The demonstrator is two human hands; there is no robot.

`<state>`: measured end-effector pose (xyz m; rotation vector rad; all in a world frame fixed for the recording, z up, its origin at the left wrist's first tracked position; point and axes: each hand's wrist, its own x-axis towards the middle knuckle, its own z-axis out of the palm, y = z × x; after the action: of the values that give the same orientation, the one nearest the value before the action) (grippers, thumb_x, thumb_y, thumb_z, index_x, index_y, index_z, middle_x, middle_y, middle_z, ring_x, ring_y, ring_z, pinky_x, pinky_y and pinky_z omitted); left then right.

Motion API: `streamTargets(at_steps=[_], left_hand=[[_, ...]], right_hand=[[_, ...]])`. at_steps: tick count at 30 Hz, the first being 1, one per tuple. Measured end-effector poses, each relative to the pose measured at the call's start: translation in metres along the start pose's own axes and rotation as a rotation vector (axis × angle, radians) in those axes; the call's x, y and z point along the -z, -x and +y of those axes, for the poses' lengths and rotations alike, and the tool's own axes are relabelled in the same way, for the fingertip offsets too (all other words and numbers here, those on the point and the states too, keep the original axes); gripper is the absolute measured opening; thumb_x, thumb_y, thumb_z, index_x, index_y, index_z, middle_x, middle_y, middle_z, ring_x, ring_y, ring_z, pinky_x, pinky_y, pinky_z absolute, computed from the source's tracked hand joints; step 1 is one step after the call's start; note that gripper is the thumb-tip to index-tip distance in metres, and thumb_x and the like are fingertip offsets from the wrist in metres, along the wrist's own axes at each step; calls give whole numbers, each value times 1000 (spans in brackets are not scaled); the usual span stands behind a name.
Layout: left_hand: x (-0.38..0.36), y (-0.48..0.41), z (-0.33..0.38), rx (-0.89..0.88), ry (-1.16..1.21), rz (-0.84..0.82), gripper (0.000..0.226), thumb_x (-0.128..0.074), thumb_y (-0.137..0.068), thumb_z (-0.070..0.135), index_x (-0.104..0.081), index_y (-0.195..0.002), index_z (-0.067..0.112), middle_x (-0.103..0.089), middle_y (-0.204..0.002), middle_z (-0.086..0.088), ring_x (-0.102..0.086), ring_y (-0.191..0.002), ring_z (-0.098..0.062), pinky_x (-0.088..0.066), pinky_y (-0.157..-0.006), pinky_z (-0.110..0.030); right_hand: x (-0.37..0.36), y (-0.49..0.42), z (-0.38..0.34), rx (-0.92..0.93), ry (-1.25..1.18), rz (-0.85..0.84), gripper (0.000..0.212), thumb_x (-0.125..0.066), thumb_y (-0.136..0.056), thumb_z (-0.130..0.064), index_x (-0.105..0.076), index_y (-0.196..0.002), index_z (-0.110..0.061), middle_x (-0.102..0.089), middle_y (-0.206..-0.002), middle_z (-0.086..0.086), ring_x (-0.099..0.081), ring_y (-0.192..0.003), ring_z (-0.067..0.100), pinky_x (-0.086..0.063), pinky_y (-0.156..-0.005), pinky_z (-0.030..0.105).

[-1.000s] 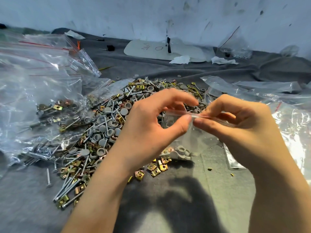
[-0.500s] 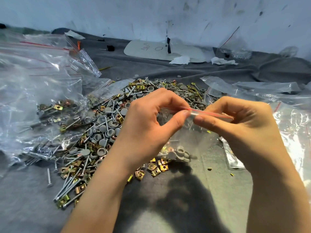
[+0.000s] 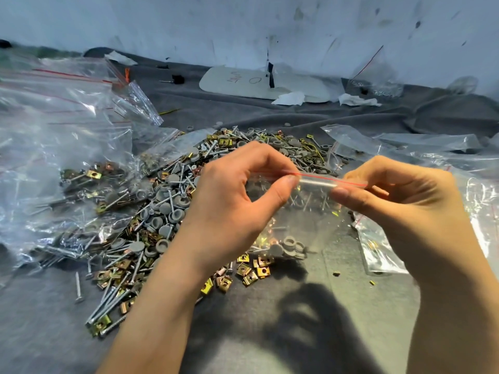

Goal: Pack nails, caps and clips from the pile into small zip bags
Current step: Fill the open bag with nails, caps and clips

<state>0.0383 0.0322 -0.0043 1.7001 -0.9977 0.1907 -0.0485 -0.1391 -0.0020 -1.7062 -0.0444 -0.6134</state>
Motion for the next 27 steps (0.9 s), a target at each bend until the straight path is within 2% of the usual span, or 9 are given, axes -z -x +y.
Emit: streamTargets(at_steps=[6,8,10,13,16,20,23,25,27], left_hand=[[2,0,0,15,15,-29,10,-67,-83,19,-63,-84,28,-66,-83,11,-63,-78,1,-45,-71,-9],[1,0,0,19,32,-50,8,-71,-82,20,-65,-84,26,-64,-81,10,-62,-74,-1,-47,-68,-12],[-2,0,-1,12,48,-67,5,-72,-81,21,-68,-84,23,-62,-82,10,-62,-75,-4,-50,-68,-17],[-3,0,0,-13,26,-79,4,-71,-81,22,-69,-85,21,-61,-82,13,-61,-76,-4,-47,-70,-13],[-4,-1,0,-22,-23,-80,3,-69,-82,25,-68,-83,22,-59,-80,14,-59,-74,-2,-43,-68,-10],[-2,-1,-1,-3,-36,-91,7,-71,-83,24,-67,-80,20,-57,-77,14,-53,-68,2,-39,-62,-9],[2,-1,-5,57,-18,-61,15,-69,-81,36,-63,-73,24,-61,-74,7,-57,-71,-8,-48,-66,-22],[5,-1,-7,148,35,-29,19,-67,-72,43,-61,-70,25,-65,-72,2,-60,-69,-12,-50,-62,-26],[12,-1,-12,242,136,26,20,-71,-66,41,-62,-66,23,-69,-72,1,-62,-63,-9,-47,-56,-17]], right_hand=[[-3,0,-2,-13,-51,-25,9,-77,-59,-19,-73,-66,-15,-69,-63,-6,-61,-57,3,-46,-57,9],[-6,-1,-2,-22,-48,-59,10,-77,-59,-20,-73,-66,-13,-69,-63,-6,-61,-56,3,-45,-56,9],[-9,-1,-1,-27,-43,-88,11,-76,-60,-19,-73,-69,-13,-70,-64,-3,-61,-58,5,-46,-57,11],[-11,-1,-1,-38,-35,-99,13,-76,-61,-20,-73,-70,-12,-71,-67,2,-63,-61,9,-48,-59,14],[-10,-1,0,-26,-25,-83,15,-76,-61,-16,-71,-72,-6,-72,-67,0,-63,-59,6,-47,-58,12],[-5,-1,3,-29,-79,62,14,-75,-56,-12,-64,-61,-5,-70,-60,-5,-62,-53,2,-46,-54,10],[4,-1,7,-23,-68,201,9,-73,-59,-20,-65,-57,-15,-63,-53,-12,-52,-47,-3,-40,-50,7],[11,-1,9,-9,-148,254,12,-76,-59,-31,-68,-57,-22,-63,-55,-11,-54,-53,1,-44,-58,11],[21,-1,12,8,-246,288,11,-79,-64,-29,-69,-61,-24,-65,-60,-10,-59,-63,5,-49,-72,20]])
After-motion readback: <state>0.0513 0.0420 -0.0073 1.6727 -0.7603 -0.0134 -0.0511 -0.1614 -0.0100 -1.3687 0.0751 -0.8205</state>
